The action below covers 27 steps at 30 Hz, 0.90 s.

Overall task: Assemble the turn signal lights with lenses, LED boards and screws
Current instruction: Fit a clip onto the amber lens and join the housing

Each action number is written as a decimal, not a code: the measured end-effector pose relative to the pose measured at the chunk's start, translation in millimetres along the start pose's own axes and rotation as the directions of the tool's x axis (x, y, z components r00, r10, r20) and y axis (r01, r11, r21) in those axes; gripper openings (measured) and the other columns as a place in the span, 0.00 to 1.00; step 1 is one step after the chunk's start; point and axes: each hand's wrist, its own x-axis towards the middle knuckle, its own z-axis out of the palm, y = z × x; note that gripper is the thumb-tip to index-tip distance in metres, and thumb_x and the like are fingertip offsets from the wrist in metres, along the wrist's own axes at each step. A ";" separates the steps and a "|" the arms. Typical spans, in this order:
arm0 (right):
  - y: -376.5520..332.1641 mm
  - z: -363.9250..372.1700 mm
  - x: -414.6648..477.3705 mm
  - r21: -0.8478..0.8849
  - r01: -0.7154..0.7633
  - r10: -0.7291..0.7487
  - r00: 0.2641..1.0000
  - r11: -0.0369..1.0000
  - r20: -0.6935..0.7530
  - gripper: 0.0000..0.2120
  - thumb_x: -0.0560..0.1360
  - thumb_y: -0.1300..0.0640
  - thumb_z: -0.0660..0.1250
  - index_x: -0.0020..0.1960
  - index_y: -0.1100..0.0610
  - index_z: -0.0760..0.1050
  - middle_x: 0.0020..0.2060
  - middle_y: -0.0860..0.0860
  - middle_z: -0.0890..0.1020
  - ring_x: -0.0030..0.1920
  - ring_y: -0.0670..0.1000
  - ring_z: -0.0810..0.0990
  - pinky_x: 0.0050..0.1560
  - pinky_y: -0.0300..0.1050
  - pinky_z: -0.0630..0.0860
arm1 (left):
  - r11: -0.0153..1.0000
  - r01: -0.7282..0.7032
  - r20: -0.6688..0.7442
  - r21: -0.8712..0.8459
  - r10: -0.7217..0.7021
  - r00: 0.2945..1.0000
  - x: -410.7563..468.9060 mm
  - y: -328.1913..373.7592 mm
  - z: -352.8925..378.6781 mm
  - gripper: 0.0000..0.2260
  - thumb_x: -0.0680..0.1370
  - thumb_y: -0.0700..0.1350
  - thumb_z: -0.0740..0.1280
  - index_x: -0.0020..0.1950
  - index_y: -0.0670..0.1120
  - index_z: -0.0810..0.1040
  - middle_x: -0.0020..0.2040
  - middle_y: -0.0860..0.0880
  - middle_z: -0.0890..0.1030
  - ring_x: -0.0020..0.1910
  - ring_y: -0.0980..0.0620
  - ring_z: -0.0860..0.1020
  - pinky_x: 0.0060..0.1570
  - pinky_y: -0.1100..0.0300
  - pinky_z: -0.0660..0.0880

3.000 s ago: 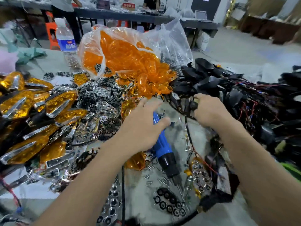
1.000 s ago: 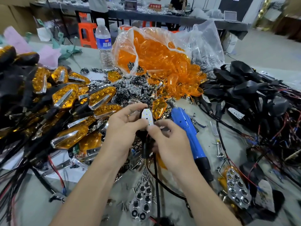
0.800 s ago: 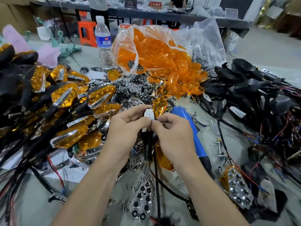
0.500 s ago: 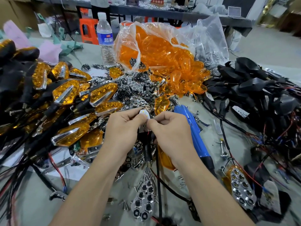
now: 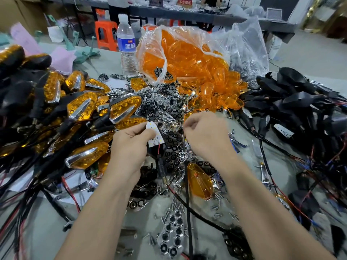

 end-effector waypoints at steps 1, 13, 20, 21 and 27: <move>-0.5 1.2 3.9 -0.120 0.033 -0.021 0.995 0.992 0.095 0.07 0.77 0.56 0.69 0.50 0.47 0.85 0.44 0.47 0.87 0.41 0.48 0.84 0.42 0.46 0.83 | 1.000 0.009 -0.003 -0.011 -0.010 1.000 1.0 0.2 -0.2 0.10 0.77 0.38 0.72 0.49 0.53 0.89 0.44 0.44 0.88 0.41 0.39 0.84 0.30 0.58 0.74; -7.6 21.6 1.5 -0.224 0.131 -0.138 0.990 0.966 -0.013 0.17 0.83 0.53 0.62 0.36 0.52 0.71 0.33 0.49 0.77 0.39 0.55 0.76 0.47 0.51 0.72 | 0.999 -0.044 0.153 0.018 0.041 0.987 -2.8 0.1 4.5 0.13 0.75 0.33 0.72 0.56 0.44 0.88 0.42 0.50 0.86 0.39 0.49 0.80 0.30 0.67 0.75; -1.2 -0.7 -47.0 0.678 0.036 0.061 0.991 0.735 -0.118 0.11 0.80 0.60 0.66 0.43 0.52 0.84 0.30 0.54 0.80 0.32 0.52 0.74 0.33 0.49 0.70 | 0.998 -0.057 0.179 0.036 0.050 0.983 -5.1 -1.8 7.9 0.12 0.70 0.40 0.74 0.51 0.49 0.89 0.46 0.49 0.88 0.44 0.44 0.84 0.40 0.47 0.83; -1.1 1.7 -53.5 0.739 -0.006 0.065 0.997 0.674 -0.051 0.12 0.80 0.61 0.66 0.43 0.52 0.85 0.30 0.50 0.80 0.34 0.49 0.75 0.36 0.47 0.71 | 0.996 -0.074 0.185 0.045 0.065 0.981 -6.8 -1.5 9.3 0.10 0.72 0.39 0.74 0.48 0.51 0.90 0.44 0.52 0.88 0.41 0.49 0.85 0.37 0.50 0.83; 11.2 16.9 -63.2 0.690 -0.054 0.100 0.995 0.721 -0.027 0.03 0.74 0.53 0.74 0.44 0.49 0.86 0.34 0.44 0.81 0.36 0.44 0.75 0.42 0.50 0.75 | 0.991 -0.121 0.190 0.053 0.109 0.976 -10.3 0.4 9.4 0.12 0.76 0.36 0.73 0.56 0.48 0.88 0.50 0.46 0.88 0.51 0.37 0.86 0.49 0.39 0.84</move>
